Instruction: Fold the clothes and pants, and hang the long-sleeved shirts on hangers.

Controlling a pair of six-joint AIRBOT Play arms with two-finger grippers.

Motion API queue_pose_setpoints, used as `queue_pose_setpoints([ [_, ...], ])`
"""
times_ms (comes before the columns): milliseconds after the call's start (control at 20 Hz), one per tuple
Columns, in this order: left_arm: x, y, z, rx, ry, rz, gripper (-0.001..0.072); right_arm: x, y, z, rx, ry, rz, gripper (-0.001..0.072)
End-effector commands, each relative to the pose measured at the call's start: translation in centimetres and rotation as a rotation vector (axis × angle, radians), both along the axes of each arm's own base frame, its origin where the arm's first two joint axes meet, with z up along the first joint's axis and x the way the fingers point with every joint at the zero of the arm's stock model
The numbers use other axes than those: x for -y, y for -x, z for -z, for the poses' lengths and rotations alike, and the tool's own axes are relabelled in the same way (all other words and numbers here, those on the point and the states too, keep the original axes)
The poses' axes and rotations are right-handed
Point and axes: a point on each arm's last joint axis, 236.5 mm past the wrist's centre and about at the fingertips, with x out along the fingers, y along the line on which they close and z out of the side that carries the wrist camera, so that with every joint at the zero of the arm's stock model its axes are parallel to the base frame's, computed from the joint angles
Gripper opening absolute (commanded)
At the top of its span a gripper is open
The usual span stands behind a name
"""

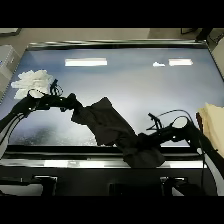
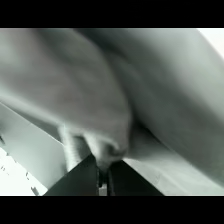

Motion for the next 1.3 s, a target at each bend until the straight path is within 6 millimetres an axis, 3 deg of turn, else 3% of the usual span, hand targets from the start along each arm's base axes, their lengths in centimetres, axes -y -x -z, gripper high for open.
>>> queue_pose_setpoints([
  [0,-1.2,-2.3,-10.7,0.296,-0.032,0.001,0.0024,3.9,-7.0,-7.3,0.293,0.153,0.028,0.0053],
  [50,-2.0,-3.0,-16.6,0.436,-0.04,-0.03,0.0024,6.3,-10.2,-12.4,0.464,0.221,0.066,0.0053],
  [100,-3.2,-2.9,-23.8,0.602,-0.049,-0.074,0.0024,8.6,-12.5,-17.9,0.636,0.286,0.11,0.0053],
  [150,-4.2,-1.9,-30.7,0.761,-0.057,-0.119,0.0024,11.0,-14.1,-24.5,0.823,0.355,0.17,0.0054],
  [200,-5.4,0.3,-37.9,0.928,-0.065,-0.171,0.0024,13.0,-14.6,-30.6,0.988,0.418,0.233,0.0054],
  [250,-6.5,3.1,-43.7,1.069,-0.07,-0.22,0.0024,14.9,-13.9,-36.7,1.148,0.482,0.3,0.0054],
  [300,-7.4,6.7,-48.9,1.199,-0.073,-0.269,0.0024,16.0,-12.5,-41.3,1.269,0.525,0.353,0.0054],
  [400,-8.0,14.0,-55.4,1.39,-0.059,-0.336,0.0024,16.3,-8.9,-47.9,1.451,0.54,0.415,0.0054],
  [500,-7.9,20.1,-59.1,1.521,-0.045,-0.366,0.0024,15.9,-5.7,-52.2,1.597,0.517,0.463,0.0054],
  [600,-8.5,24.4,-61.7,1.628,-0.025,-0.421,0.0024,15.9,-3.2,-55.6,1.729,0.496,0.521,0.0054],
  [700,-9.3,26.7,-63.4,1.694,-0.008,-0.476,0.0024,15.9,-1.6,-58.2,1.816,0.447,0.594,0.0054],
  [800,-9.4,26.2,-63.0,1.691,-0.055,-0.474,0.0024,16.0,-1.4,-58.7,1.833,0.443,0.606,0.0054],
  [850,-9.4,25.1,-62.1,1.666,-0.107,-0.455,0.0024,16.1,-2.2,-57.8,1.8,0.457,0.595,0.0054],
  [900,-9.3,23.1,-60.5,1.609,-0.165,-0.428,0.0024,16.3,-3.1,-56.3,1.737,0.476,0.573,0.0054],
  [950,-9.4,20.7,-58.3,1.523,-0.213,-0.401,0.0024,16.4,-4.6,-53.4,1.619,0.494,0.541,0.0054],
  [1000,-9.7,17.7,-55.1,1.41,-0.273,-0.368,0.0024,16.4,-6.5,-49.2,1.448,0.507,0.497,0.0054],
  [1100,-10.8,11.2,-46.8,1.171,-0.399,-0.295,0.0024,16.8,-9.9,-39.1,1.073,0.544,0.394,0.0054],
  [1250,-12.2,2.1,-32.0,0.824,-0.438,-0.232,0.0024,17.7,-16.5,-23.7,0.669,0.566,0.314,0.0054],
])
